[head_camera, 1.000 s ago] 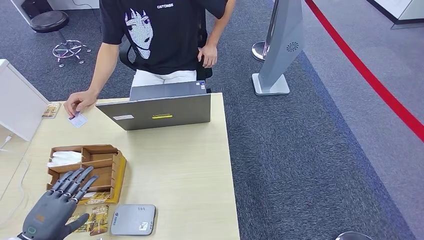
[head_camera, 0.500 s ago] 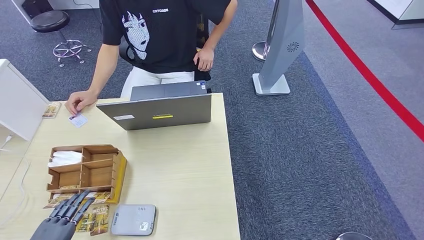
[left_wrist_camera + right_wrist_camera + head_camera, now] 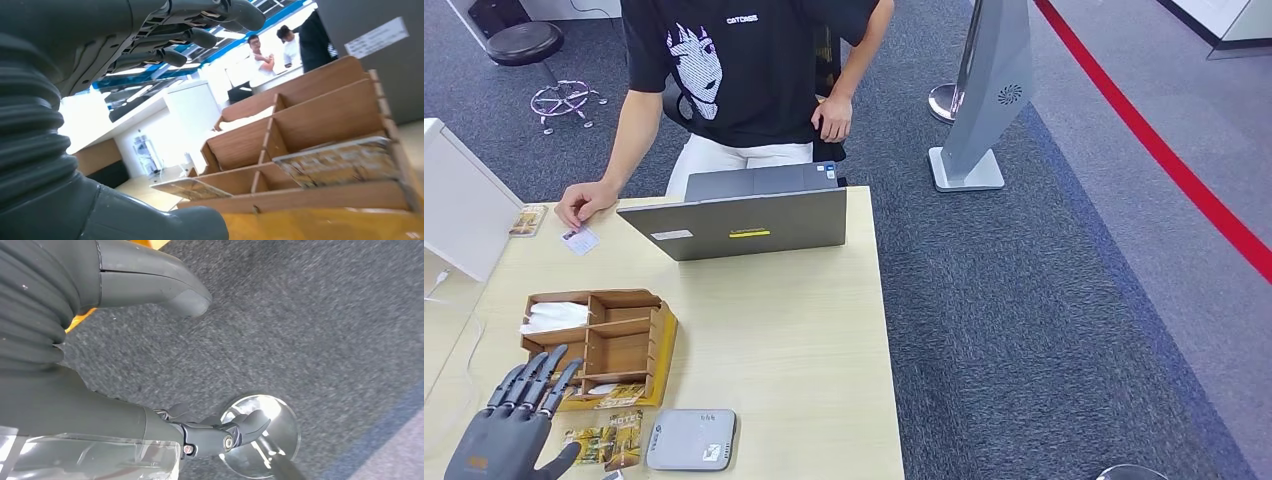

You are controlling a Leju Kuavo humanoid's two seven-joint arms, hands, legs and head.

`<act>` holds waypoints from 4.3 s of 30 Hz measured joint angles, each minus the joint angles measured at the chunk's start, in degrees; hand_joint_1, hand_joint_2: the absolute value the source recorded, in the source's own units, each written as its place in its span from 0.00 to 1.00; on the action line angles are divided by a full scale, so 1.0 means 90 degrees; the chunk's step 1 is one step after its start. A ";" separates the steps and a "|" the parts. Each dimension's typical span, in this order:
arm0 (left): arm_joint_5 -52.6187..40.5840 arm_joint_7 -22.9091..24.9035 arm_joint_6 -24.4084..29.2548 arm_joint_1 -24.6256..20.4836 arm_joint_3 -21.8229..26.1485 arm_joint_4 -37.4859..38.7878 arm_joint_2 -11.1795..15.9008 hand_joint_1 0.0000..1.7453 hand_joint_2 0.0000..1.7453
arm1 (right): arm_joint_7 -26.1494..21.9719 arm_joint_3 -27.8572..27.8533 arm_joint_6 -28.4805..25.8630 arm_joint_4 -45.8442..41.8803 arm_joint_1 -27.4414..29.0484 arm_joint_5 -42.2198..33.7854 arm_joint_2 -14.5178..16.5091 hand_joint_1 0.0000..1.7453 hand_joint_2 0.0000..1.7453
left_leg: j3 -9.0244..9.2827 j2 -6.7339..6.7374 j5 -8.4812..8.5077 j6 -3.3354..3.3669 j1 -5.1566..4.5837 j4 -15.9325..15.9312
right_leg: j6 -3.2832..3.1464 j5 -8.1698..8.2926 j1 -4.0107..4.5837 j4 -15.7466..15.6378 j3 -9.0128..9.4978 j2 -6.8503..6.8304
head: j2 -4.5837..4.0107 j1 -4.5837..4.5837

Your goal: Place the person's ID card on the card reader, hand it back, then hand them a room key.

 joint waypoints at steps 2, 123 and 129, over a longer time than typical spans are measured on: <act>-0.0009 -0.0022 -0.0024 -0.0074 0.0127 0.0046 -0.0114 0.00 1.00 | -0.0057 -0.0237 0.0039 0.0168 -0.0135 0.0107 -0.0003 0.00 1.00 | 0.0001 0.0000 0.0000 0.0000 0.0000 0.0000 | 0.0000 0.0000 0.0000 0.0000 0.0000 0.0000 | 0.0000 -0.0001; -0.0706 0.0332 -0.0826 -0.0632 0.0019 0.0285 -0.1021 0.00 1.00 | 0.0152 -0.0719 0.0914 0.0283 -0.0713 0.0491 0.0022 0.00 1.00 | 0.0000 0.0003 0.0000 0.0001 0.0000 0.0002 | 0.0000 0.0000 0.0000 0.0000 -0.0011 0.0004 | 0.0000 -0.0001; -0.0706 0.0332 -0.0826 -0.0632 0.0017 0.0285 -0.1021 0.00 1.00 | 0.0152 -0.0706 0.0914 0.0270 -0.0712 0.0489 0.0022 0.00 1.00 | 0.0000 0.0003 0.0000 0.0001 -0.0001 0.0002 | 0.0000 0.0000 0.0000 0.0000 -0.0011 0.0004 | 0.0000 -0.0001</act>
